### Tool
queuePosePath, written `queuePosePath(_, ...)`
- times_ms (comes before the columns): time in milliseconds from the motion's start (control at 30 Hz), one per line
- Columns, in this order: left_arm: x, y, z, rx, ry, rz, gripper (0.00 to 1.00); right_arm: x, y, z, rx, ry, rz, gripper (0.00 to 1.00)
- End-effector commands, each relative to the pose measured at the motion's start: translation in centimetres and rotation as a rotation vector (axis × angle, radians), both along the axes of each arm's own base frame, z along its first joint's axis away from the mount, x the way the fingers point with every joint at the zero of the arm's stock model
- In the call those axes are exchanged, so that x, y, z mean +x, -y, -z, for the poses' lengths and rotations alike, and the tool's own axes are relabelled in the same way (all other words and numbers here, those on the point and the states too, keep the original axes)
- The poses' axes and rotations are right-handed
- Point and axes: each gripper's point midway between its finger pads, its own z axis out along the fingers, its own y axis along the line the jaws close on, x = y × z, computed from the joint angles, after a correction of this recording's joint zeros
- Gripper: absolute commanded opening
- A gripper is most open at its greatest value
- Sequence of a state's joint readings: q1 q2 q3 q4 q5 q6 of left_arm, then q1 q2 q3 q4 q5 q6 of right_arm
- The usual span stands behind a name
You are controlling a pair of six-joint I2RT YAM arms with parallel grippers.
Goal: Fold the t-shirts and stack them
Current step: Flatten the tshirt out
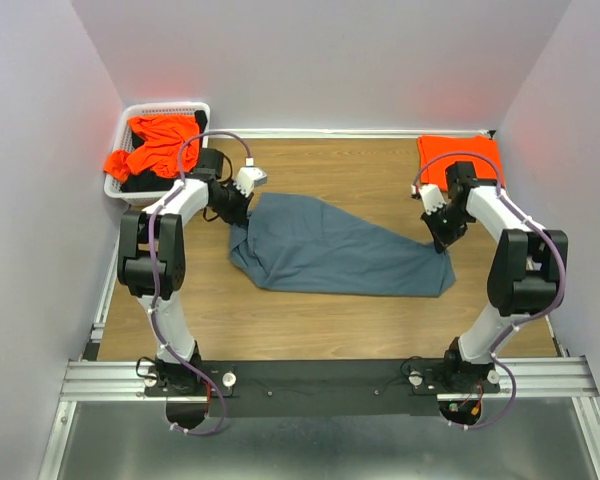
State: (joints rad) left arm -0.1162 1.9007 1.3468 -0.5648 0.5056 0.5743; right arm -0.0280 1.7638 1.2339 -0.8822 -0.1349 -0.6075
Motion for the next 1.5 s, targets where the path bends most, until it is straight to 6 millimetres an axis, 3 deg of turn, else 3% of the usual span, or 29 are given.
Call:
queuePosePath(0,2.1,-1.6,-1.0,-0.031,0.003,-0.061,0.0,2.0,1.0,-4.8,-0.055,0.172,-0.034,0.01)
queuePosePath(167,4.2,-2.9,-2.2,-0.053,0.042,-0.123,0.0,2.8,2.0,-6.1,-0.113,0.208,-0.058,0.01)
queuePosePath(300,3.6,-2.1,-3.7,-0.088,0.063,-0.059,0.02,0.4,1.1,-6.5,-0.067,0.187,-0.112,0.01)
queuePosePath(333,3.7,-1.6,-4.6,-0.107,0.075,-0.054,0.12,-0.2,1.1,-6.7,-0.069,0.185,-0.124,0.0)
queuePosePath(367,3.9,-0.9,-5.1,-0.129,0.079,-0.05,0.34,-1.3,1.2,-5.8,-0.074,0.158,-0.131,0.0)
queuePosePath(400,4.6,-0.5,-5.4,-0.138,0.089,-0.059,0.4,-1.7,1.3,-5.6,-0.082,0.15,-0.142,0.01)
queuePosePath(433,5.2,-0.1,-6.2,-0.15,0.104,-0.068,0.45,-2.2,1.5,-5.1,-0.09,0.134,-0.144,0.01)
queuePosePath(467,5.9,0.5,-5.6,-0.173,0.075,-0.103,0.5,-2.5,1.7,-4.8,-0.102,0.119,-0.143,0.01)
queuePosePath(600,9.3,1.7,-5.7,-0.206,0.08,-0.141,0.51,-2.9,1.8,-4.5,-0.104,0.108,-0.137,0.01)
queuePosePath(767,11.2,2.9,-3.1,-0.158,0.066,-0.161,0.51,-2.7,2.0,-4.7,-0.119,0.111,-0.131,0.01)
queuePosePath(1100,11.2,4.0,1.5,-0.027,0.036,-0.191,0.55,-3.1,2.4,-4.0,-0.14,0.083,-0.131,0.01)
queuePosePath(1167,10.9,3.9,2.6,0.011,0.029,-0.201,0.55,-3.0,2.4,-3.9,-0.139,0.081,-0.129,0.05)
queuePosePath(1267,10.4,3.4,4.0,0.067,0.011,-0.222,0.52,-2.8,2.4,-3.9,-0.135,0.08,-0.124,0.19)
queuePosePath(1300,10.5,3.7,3.9,0.078,0.022,-0.219,0.38,-2.7,2.3,-3.8,-0.131,0.078,-0.122,0.27)
queuePosePath(1367,10.5,3.5,4.0,0.093,0.02,-0.225,0.2,-2.5,2.2,-3.7,-0.127,0.075,-0.118,0.34)
queuePosePath(1400,10.6,3.1,4.1,0.112,0.022,-0.235,0.04,-2.5,2.2,-3.6,-0.125,0.07,-0.117,0.35)
queuePosePath(1467,11.0,1.9,3.6,0.135,0.032,-0.247,0.0,-2.4,2.2,-3.5,-0.122,0.067,-0.113,0.42)
